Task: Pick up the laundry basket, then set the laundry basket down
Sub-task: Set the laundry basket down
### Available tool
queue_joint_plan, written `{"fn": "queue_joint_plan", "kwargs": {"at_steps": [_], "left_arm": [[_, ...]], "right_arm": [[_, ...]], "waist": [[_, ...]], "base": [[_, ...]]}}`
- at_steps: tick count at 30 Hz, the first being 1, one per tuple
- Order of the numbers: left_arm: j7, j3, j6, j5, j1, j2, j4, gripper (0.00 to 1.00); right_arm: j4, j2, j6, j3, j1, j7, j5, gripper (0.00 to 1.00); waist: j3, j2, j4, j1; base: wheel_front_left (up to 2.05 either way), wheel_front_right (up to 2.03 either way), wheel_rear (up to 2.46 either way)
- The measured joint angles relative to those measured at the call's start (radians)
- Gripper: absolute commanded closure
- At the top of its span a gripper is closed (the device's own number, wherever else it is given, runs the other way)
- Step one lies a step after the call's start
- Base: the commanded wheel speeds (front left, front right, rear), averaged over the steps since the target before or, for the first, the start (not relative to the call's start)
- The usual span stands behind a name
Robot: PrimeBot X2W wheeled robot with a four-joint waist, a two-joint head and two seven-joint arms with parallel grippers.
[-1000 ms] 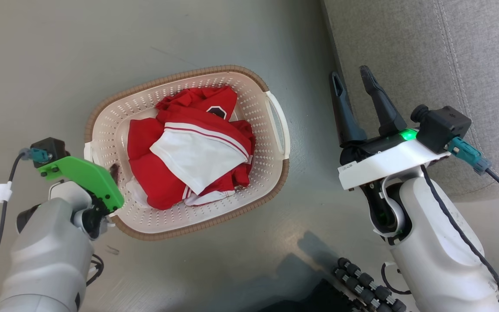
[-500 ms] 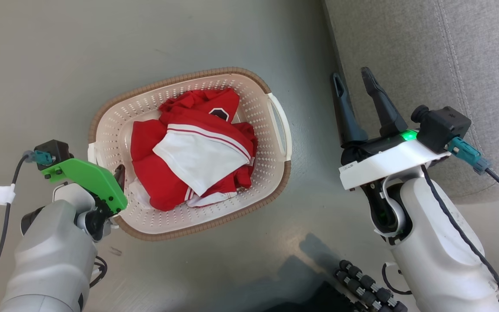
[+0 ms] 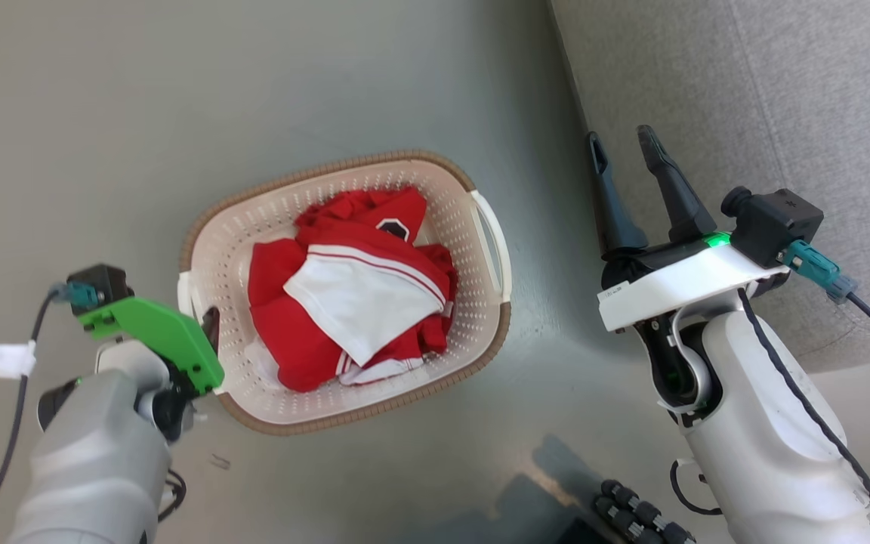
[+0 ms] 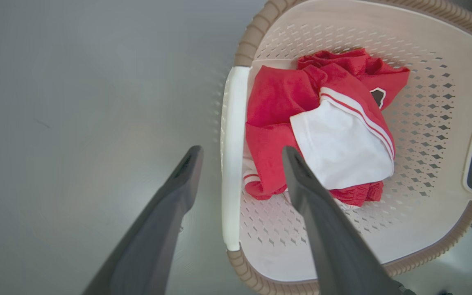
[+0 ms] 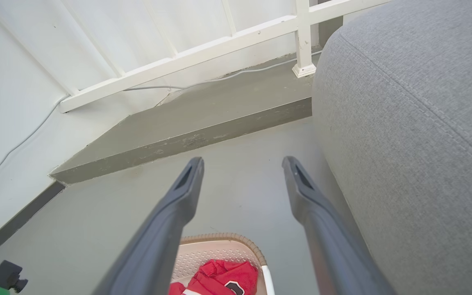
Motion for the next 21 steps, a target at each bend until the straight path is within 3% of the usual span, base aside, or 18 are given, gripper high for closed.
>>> {"fn": "queue_joint_plan", "kwargs": {"at_steps": [21], "left_arm": [[-0.207, -0.075, -0.01, 0.032, 0.127, -0.013, -0.108, 0.0]], "right_arm": [[0.083, -0.001, 0.031, -0.06, 0.05, 0.0, -0.019, 0.0]], "waist": [[-0.223, 0.0, 0.054, -0.0001]], "base": [[0.0, 0.0, 0.0]]}}
